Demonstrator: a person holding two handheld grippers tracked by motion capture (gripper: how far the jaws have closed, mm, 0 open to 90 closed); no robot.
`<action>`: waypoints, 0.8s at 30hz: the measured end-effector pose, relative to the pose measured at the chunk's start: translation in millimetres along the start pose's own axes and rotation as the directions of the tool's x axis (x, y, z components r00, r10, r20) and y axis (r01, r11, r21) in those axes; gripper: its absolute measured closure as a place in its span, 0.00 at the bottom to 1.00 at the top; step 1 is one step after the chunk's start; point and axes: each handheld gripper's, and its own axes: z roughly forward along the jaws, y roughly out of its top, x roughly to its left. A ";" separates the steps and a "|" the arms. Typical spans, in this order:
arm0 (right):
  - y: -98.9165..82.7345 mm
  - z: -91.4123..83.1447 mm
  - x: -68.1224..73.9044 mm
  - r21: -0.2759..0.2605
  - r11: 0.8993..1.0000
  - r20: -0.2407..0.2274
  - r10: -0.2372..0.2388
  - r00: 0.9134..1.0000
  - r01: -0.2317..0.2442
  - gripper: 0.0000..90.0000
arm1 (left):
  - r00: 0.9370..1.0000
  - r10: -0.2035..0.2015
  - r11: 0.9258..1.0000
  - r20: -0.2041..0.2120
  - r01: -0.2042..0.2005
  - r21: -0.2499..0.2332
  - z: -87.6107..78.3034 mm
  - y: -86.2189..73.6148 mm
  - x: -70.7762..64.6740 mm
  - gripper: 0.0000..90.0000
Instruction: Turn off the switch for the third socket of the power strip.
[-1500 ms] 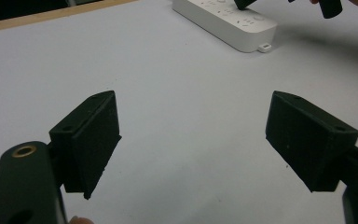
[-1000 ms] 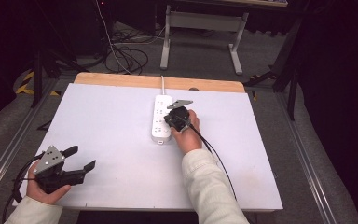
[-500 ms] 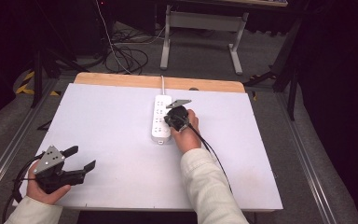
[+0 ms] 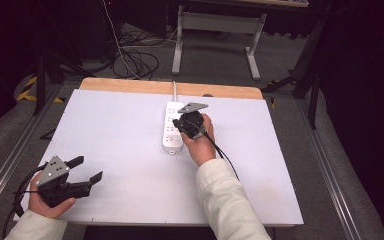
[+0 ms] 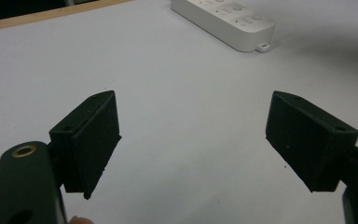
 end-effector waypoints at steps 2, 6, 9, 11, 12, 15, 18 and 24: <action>3.0 -5.6 0.5 -0.005 1.000 0.000 -0.007 1.000 0.007 1.00 | 1.000 -0.001 1.000 0.001 0.001 -0.004 0.0 0.1 -0.3 0.20; 5.5 -13.3 -0.8 -0.017 1.000 -0.002 -0.004 1.000 0.004 1.00 | 1.000 0.000 1.000 0.000 0.000 -0.003 0.1 0.1 -0.7 0.20; 6.8 -19.2 -1.3 -0.026 1.000 -0.005 0.001 1.000 -0.001 1.00 | 1.000 0.000 1.000 -0.003 0.000 -0.003 0.8 0.0 -1.0 0.20; 7.7 -21.7 -1.0 -0.031 1.000 -0.005 -0.002 1.000 0.001 1.00 | 1.000 0.004 1.000 -0.002 -0.004 0.001 0.8 0.0 -0.8 0.20; 8.3 -23.5 -0.9 -0.036 0.999 -0.008 -0.003 1.000 0.003 1.00 | 1.000 0.002 1.000 -0.001 -0.002 0.001 0.9 0.0 -0.8 0.20; 9.7 -27.1 -0.4 -0.046 0.999 -0.009 -0.002 1.000 0.002 1.00 | 1.000 0.004 1.000 -0.003 -0.004 0.003 0.8 0.0 -0.5 0.20; 10.6 -30.8 0.1 -0.054 0.999 -0.013 -0.005 1.000 0.004 1.00 | 1.000 0.005 1.000 -0.003 -0.005 0.003 1.0 -0.1 -0.7 0.20; 12.2 -36.4 2.2 -0.068 0.998 -0.020 -0.010 1.000 0.008 1.00 | 1.000 0.002 1.000 0.000 -0.002 0.005 1.3 -0.2 -0.7 0.20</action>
